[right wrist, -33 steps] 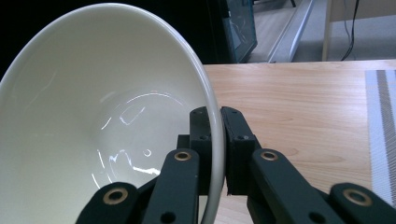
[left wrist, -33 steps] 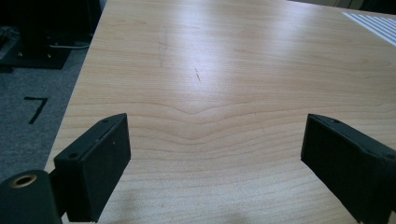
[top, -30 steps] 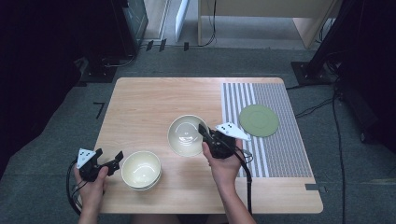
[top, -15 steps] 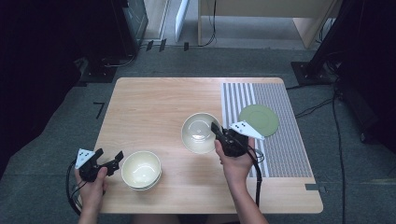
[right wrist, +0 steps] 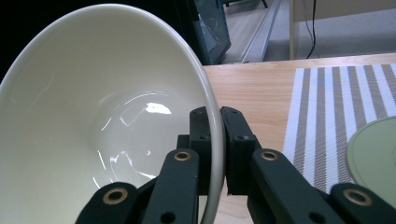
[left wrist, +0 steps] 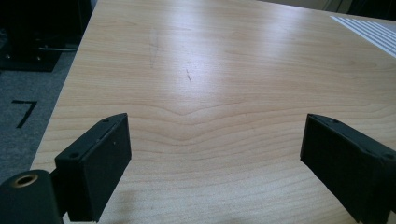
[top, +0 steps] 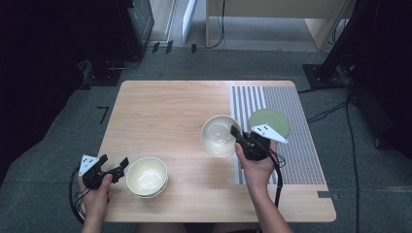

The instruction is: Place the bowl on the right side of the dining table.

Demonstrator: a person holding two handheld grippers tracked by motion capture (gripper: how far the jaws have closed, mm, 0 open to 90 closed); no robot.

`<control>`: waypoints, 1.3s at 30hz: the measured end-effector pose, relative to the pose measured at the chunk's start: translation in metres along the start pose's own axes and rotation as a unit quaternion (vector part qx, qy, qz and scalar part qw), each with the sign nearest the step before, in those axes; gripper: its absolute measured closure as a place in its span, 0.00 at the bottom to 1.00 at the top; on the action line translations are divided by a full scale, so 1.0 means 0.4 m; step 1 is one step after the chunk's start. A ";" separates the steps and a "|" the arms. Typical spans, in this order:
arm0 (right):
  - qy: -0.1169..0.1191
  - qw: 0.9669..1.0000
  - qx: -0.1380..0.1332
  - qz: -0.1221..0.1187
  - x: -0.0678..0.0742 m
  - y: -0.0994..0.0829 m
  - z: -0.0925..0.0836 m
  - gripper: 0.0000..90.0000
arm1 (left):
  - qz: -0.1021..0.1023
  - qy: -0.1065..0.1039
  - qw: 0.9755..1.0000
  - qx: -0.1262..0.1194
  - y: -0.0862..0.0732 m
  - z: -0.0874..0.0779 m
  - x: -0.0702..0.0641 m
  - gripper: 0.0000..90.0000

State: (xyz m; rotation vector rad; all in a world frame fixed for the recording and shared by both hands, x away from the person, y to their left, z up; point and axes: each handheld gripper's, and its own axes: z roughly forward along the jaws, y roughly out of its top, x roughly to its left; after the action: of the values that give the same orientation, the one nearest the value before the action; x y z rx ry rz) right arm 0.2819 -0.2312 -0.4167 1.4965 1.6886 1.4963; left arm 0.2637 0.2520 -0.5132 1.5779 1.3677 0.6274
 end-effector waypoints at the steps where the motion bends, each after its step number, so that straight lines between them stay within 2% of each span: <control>1: -0.001 1.000 0.000 0.001 -0.004 0.000 -0.002 0.94 | 0.000 0.000 1.000 0.000 0.000 0.000 0.000 0.09; 20: -0.019 1.000 -0.001 0.020 -0.091 -0.006 -0.021 0.94 | 0.003 0.002 1.000 0.000 0.000 0.000 -0.002 0.09; 29: -0.034 0.999 -0.011 0.032 -0.133 0.011 -0.028 0.94 | 0.004 -0.002 1.000 0.001 0.000 0.001 -0.002 0.09; 39: -0.057 0.998 -0.010 0.037 -0.176 0.033 -0.009 0.94 | 0.004 0.000 1.000 0.002 0.000 0.001 -0.002 0.09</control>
State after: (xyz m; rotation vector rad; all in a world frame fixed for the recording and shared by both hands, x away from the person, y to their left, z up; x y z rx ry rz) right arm 0.3076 -0.2976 -0.4263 1.6189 1.5647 1.4315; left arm 0.2640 0.2510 -0.5132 1.5869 1.3646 0.6297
